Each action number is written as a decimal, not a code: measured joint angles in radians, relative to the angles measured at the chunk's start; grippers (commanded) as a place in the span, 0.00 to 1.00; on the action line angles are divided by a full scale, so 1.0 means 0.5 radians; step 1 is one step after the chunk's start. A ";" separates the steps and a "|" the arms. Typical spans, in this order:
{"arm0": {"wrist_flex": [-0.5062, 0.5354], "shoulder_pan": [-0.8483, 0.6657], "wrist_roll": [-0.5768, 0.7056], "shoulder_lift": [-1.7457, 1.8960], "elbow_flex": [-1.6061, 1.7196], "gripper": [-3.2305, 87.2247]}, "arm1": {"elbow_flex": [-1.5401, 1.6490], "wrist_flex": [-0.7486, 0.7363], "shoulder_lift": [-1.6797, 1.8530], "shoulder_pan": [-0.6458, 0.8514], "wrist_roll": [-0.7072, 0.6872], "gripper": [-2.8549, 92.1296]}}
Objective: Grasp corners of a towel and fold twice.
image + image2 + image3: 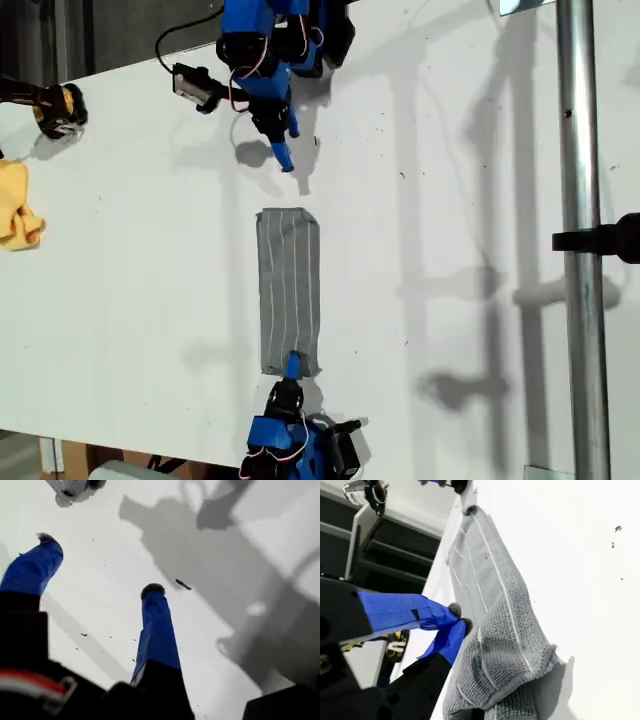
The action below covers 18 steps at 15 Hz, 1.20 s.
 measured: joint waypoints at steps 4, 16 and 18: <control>0.012 0.000 0.000 0.000 0.003 0.02 | -0.393 -0.476 -0.988 0.083 -0.178 0.42; 0.037 0.000 -0.012 0.000 0.003 0.02 | -1.908 -0.666 -2.783 0.193 -0.439 0.43; 0.037 0.000 -0.012 0.000 0.003 0.02 | -2.123 -0.650 -2.933 0.172 -0.439 0.40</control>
